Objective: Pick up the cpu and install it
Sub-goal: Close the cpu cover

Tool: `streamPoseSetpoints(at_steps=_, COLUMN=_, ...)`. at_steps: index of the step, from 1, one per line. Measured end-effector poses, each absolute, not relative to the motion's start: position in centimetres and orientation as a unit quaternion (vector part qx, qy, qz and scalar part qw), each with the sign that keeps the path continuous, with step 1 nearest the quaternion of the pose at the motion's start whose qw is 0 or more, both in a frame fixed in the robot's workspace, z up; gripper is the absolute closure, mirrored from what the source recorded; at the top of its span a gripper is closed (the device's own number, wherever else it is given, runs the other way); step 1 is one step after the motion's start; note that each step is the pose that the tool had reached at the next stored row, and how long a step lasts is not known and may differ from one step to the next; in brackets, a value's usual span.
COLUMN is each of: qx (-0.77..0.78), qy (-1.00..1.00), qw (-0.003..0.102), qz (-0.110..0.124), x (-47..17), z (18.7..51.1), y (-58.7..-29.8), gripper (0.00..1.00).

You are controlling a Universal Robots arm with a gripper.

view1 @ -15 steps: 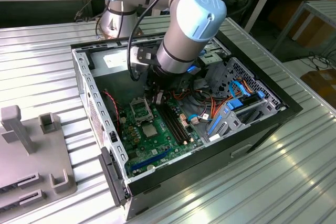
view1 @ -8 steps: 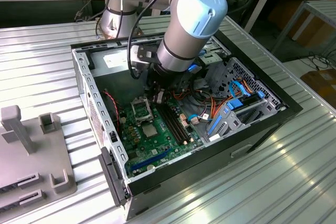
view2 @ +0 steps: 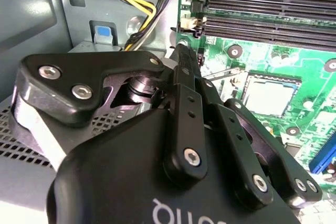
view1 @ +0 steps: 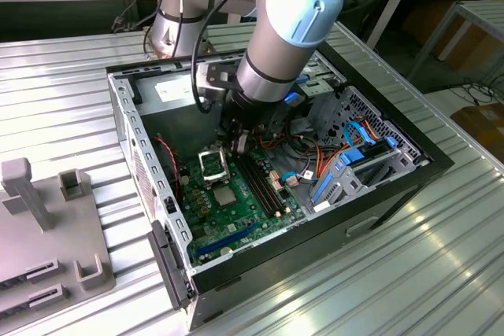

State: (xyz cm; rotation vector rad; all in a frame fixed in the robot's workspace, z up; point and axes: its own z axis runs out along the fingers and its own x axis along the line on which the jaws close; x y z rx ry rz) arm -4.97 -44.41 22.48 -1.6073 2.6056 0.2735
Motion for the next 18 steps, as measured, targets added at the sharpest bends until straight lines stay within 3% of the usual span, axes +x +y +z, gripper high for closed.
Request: streamPoseSetpoints(at_steps=18, qx=-0.524, qy=0.847, qw=0.029, qz=0.081, x=-5.08, z=23.55, y=-44.75, gripper=0.89)
